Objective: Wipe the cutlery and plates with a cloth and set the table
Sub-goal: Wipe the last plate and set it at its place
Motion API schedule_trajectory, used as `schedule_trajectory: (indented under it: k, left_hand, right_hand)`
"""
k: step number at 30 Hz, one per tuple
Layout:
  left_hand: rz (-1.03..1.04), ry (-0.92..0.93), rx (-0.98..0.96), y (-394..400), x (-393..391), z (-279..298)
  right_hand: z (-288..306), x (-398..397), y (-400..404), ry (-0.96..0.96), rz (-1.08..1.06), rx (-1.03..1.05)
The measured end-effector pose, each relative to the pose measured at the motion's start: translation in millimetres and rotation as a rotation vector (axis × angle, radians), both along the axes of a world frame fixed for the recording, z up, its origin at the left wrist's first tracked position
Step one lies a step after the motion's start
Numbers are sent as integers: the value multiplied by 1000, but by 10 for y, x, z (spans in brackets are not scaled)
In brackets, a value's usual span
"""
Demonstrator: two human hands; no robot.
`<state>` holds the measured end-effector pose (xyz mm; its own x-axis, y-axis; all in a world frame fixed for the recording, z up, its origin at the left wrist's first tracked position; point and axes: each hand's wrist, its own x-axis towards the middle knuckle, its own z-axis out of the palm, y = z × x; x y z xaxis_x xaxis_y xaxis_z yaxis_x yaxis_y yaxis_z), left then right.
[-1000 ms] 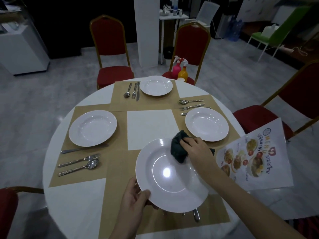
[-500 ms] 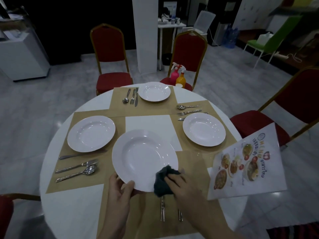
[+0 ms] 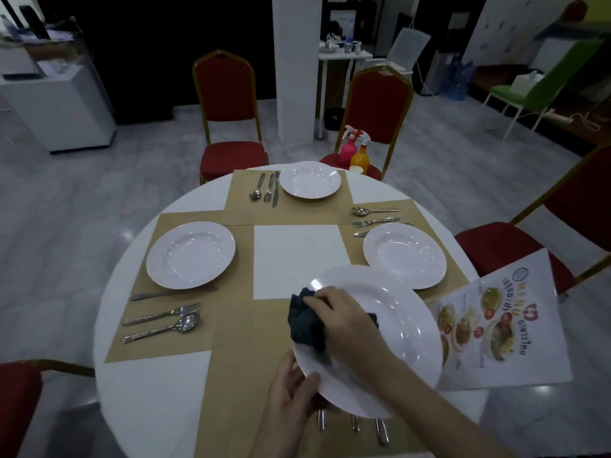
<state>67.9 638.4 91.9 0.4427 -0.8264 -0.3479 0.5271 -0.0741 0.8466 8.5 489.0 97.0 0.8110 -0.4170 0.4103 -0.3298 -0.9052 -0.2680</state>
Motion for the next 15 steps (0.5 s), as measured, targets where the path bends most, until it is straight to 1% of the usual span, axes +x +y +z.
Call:
schedule_trajectory:
  k: [2, 4, 6, 10, 13, 15]
  left_hand:
    - [-4, 25, 11, 53, -39, 10]
    - [-3, 41, 24, 131, -52, -4]
    - [20, 16, 18, 242, -51, -17]
    - [178, -40, 24, 444, 3, -49]
    - [270, -57, 44, 475, 120, -91]
    - [285, -104, 39, 466, 213, -127]
  right_hand:
    - [52, 71, -144, -19, -3, -85]
    - [66, 94, -308, 52, -4, -164]
    - [56, 64, -503, 146, -64, -198]
    - [16, -193, -746, 271, -194, -107]
    - [-83, -372, -604, 251, -198, 31]
    - [-211, -415, -323, 231, -156, 55]
